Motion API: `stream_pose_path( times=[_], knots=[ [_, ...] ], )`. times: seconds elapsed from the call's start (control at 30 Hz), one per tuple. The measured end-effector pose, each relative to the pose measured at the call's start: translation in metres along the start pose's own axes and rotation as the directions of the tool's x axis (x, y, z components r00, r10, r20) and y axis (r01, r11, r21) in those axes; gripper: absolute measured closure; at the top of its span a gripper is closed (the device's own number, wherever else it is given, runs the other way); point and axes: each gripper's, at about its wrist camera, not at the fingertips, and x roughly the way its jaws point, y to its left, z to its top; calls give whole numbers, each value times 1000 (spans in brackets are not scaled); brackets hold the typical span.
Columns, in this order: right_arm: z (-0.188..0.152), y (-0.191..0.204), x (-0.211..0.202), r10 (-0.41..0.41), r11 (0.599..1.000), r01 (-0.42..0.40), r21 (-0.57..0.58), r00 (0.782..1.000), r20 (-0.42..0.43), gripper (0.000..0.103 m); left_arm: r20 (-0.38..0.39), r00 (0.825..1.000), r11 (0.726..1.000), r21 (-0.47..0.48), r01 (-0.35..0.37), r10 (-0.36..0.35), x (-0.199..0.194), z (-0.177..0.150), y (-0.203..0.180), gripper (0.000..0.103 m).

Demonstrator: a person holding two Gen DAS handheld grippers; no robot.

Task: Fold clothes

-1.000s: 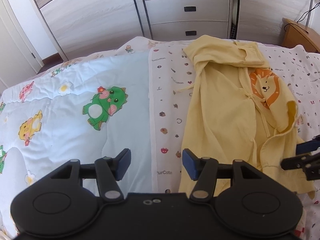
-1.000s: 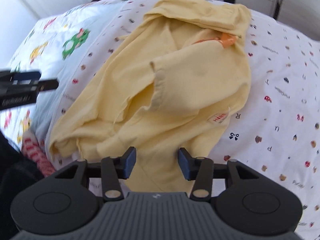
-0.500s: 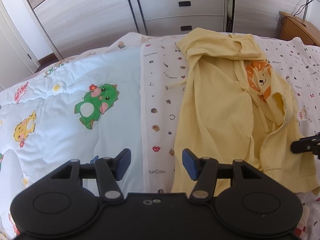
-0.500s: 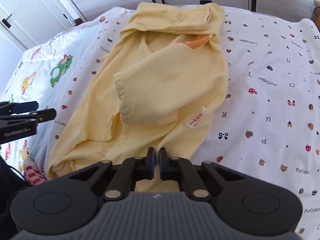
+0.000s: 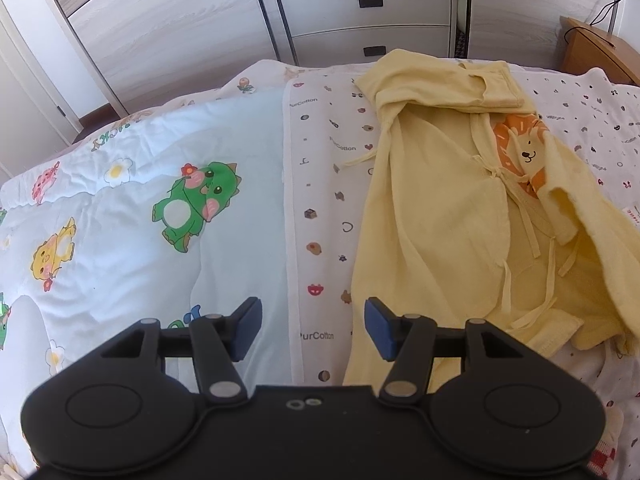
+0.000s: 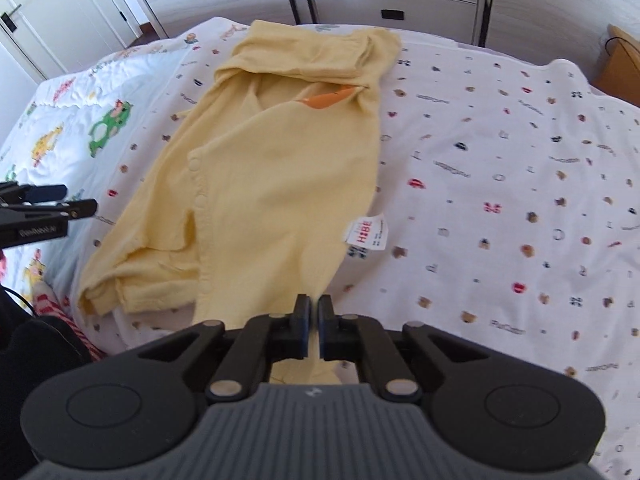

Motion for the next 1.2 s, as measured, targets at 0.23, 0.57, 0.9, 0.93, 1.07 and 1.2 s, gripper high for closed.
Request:
stream_pose_path(
  times=[0.23, 0.57, 0.9, 0.93, 1.07, 1.2],
  knots=[
    [-15, -19, 17, -95, 995, 94, -16, 994, -53, 98, -6, 1000, 1000, -3, -18, 18, 0, 0, -4, 46],
    [-12, -20, -11, -140, 990, 140, -29, 990, 26, 43, -20, 1000, 999, -34, -17, 16, 4, 1, 5, 46],
    [34, 18, -46, -39, 993, 63, -99, 972, 231, 27, -5, 1000, 999, -49, -7, 6, 4, 6, 0, 46],
    [35, 27, -42, -43, 989, 76, -131, 970, 240, 27, -3, 1000, 999, -43, -8, 7, 3, 6, -2, 46],
    [41, 69, -30, -6, 953, 97, -288, 954, 301, 27, 3, 1000, 1000, 3, -25, 25, 3, 4, -7, 46],
    [65, 97, -19, 105, 915, 29, -403, 946, 307, 27, 1, 1000, 1000, -2, -25, 25, 4, 4, -4, 46]
  ],
)
